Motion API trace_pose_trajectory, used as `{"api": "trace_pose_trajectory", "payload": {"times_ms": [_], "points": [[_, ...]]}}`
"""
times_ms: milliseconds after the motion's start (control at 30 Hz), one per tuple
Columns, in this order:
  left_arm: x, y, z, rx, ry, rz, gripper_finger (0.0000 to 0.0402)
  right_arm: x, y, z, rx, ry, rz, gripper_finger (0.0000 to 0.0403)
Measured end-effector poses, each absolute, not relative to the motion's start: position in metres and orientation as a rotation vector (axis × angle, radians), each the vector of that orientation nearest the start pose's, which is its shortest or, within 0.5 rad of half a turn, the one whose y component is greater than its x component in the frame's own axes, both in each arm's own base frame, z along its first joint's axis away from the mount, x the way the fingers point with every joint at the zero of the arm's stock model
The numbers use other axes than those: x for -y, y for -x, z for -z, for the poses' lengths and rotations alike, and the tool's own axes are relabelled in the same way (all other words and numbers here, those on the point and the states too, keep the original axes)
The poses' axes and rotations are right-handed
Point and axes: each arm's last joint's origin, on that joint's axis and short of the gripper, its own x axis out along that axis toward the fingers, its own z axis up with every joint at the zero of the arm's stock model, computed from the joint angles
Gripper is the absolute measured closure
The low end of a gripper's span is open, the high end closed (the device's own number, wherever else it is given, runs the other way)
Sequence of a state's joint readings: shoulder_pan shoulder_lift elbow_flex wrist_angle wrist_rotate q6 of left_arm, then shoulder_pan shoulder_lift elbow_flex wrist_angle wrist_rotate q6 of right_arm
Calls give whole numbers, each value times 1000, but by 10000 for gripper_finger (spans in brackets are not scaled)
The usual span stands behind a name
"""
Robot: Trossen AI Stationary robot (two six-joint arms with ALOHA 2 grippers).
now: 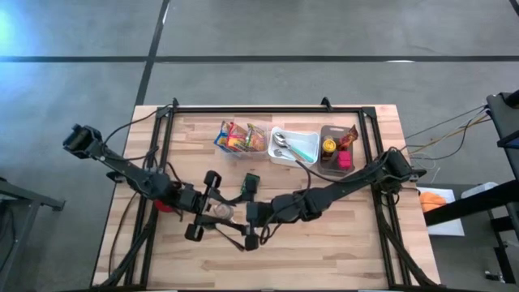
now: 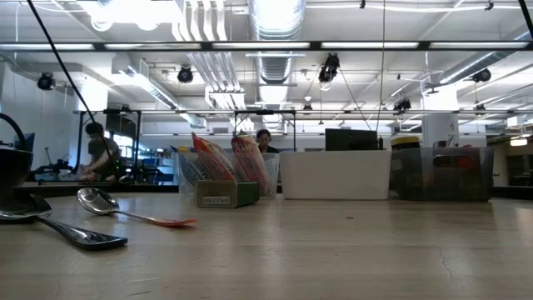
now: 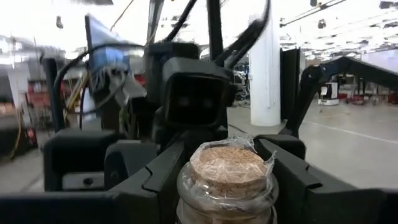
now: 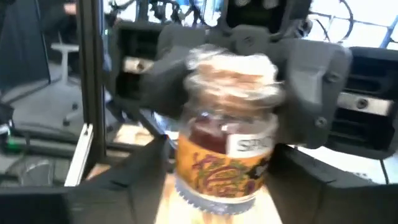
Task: Pick & Place Food Item
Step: Put the brown seasoning bottle into the black bin
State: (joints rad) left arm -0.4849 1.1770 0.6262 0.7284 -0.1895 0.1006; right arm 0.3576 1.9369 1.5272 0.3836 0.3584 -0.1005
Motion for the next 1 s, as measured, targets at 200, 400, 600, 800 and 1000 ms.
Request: {"api": "trace_pose_trajectory", "payload": {"times_ms": [200,400,600,800,1000], "points": [[114,-226,-288,86,-16,293,231,-153,-431,-297,-112,217,-18,88],[113,-224,-295,10,-1,300,231,-152,-431,-295,-140,268,-23,76],[117,-225,-300,-144,16,350,231,-152,-429,-294,-248,361,-35,75],[125,-221,-313,-210,54,416,231,-152,-427,-296,-321,390,-39,74],[133,-215,-320,-297,100,444,231,-155,-424,-303,-390,480,-69,74]]}}
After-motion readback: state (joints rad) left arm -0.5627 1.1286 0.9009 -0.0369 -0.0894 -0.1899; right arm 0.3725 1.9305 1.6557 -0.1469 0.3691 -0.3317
